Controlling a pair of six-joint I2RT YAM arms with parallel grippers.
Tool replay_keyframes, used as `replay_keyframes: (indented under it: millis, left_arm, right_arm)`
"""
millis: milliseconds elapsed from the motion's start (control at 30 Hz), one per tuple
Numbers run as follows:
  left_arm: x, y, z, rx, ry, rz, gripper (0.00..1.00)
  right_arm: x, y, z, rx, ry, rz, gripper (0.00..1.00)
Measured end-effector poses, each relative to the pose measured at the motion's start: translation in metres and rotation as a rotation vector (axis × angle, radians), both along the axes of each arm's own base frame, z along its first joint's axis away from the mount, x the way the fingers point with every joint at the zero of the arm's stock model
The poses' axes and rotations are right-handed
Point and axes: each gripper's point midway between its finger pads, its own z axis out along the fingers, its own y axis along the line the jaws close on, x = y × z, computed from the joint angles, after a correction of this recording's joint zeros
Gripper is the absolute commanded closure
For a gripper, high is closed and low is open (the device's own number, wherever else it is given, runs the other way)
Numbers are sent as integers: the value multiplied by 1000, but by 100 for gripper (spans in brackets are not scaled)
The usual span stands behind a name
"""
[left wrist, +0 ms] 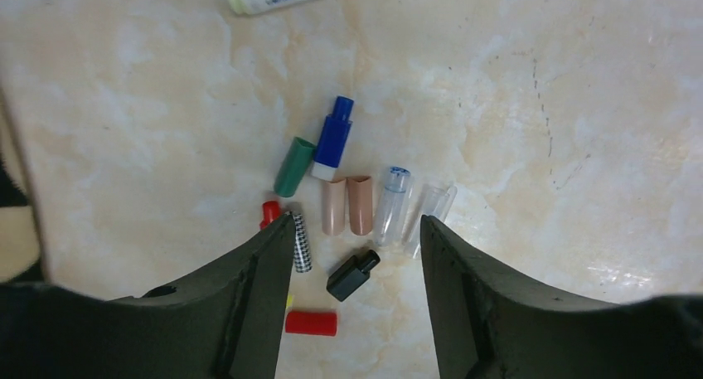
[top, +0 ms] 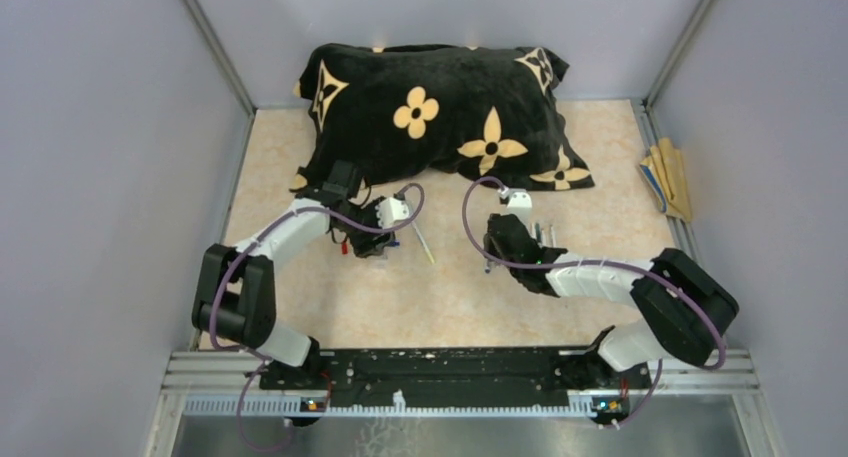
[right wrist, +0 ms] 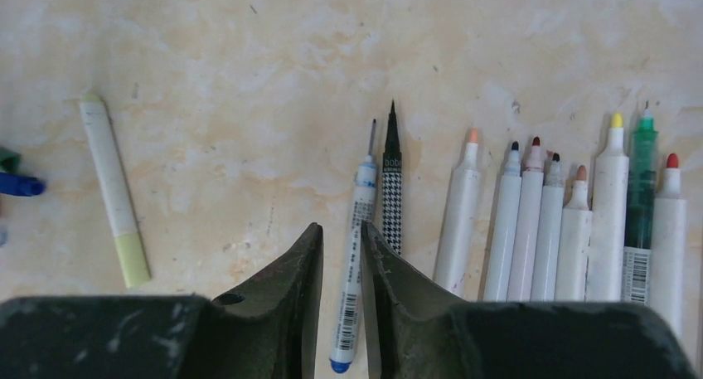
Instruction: Open the pen caps
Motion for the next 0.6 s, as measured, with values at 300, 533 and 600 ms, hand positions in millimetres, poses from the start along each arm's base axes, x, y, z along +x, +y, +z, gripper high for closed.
replay_keyframes:
  millis: [300, 533, 600]
  left_arm:
    - [43, 9, 86, -130, -81, 172, 1]
    - [52, 42, 128, -210, -111, 352, 1]
    - [49, 46, 132, -226, -104, 383, 1]
  right_arm:
    - [9, 35, 48, 49, -77, 111, 50]
    - [2, 122, 35, 45, -19, 354, 48]
    - [5, 140, 27, 39, 7, 396, 49]
